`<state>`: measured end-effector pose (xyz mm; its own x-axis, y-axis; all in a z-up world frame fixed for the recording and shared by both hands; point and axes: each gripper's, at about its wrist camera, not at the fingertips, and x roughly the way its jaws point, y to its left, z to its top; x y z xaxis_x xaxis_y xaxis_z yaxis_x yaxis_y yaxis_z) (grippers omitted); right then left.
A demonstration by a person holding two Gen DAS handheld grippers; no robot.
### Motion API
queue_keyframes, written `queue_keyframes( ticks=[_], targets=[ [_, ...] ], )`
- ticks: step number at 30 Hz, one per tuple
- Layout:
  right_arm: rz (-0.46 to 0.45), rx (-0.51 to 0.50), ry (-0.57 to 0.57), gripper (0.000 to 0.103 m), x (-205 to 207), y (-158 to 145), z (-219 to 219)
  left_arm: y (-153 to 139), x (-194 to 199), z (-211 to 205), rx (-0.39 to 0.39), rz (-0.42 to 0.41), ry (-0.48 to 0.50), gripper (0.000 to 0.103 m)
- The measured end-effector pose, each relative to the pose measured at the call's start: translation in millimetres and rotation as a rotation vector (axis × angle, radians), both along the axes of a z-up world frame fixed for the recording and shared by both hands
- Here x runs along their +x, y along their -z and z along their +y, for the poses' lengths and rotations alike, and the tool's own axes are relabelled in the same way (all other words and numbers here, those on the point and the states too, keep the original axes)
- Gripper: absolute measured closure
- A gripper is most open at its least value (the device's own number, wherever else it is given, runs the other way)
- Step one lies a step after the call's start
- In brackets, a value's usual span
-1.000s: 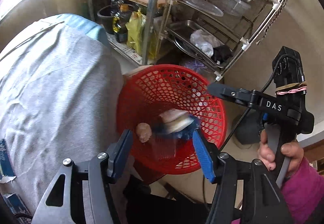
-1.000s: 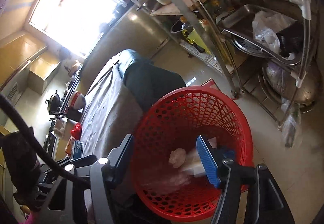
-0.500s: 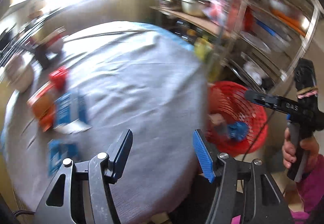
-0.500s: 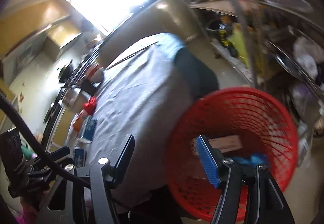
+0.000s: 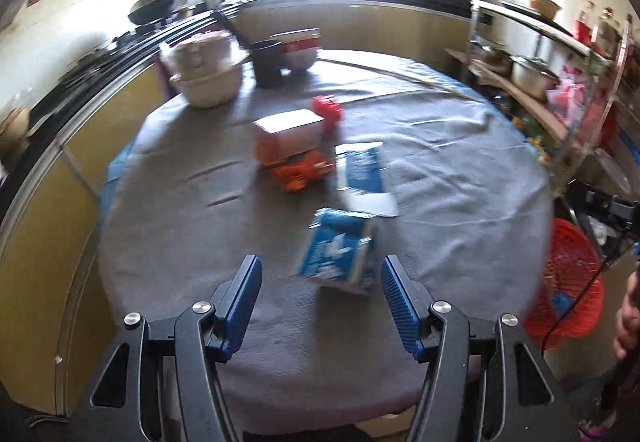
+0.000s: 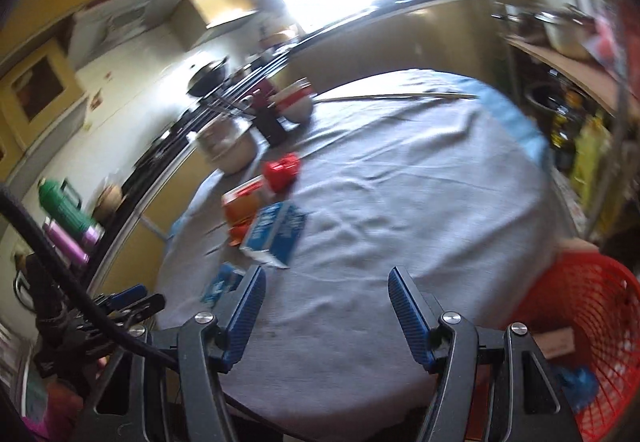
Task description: Collect trash
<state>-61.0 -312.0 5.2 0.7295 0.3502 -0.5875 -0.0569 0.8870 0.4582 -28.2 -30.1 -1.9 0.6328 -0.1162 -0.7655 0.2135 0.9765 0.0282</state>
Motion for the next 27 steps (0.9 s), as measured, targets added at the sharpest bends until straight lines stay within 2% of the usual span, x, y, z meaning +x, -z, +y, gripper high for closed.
queue_keyframes(
  ticks=[5, 10, 17, 27],
  targets=[
    [0.013, -0.079, -0.109, 0.035, 6.1, 5.3, 51.8, 13.0, -2.6, 28.3, 0.037, 0.021, -0.083, 0.040],
    [0.044, -0.147, -0.186, 0.035, 5.3, 18.3, 84.5, 21.9, -1.5, 46.5, 0.032, 0.053, -0.130, 0.040],
    [0.064, -0.160, -0.238, 0.035, 5.7, 29.5, 106.5, 23.5, -2.4, 56.8, 0.041, 0.057, -0.152, 0.040],
    [0.083, -0.165, -0.254, 0.035, 7.5, 34.3, 117.0, 32.0, 0.1, 54.7, 0.059, 0.086, -0.145, 0.040]
  ],
)
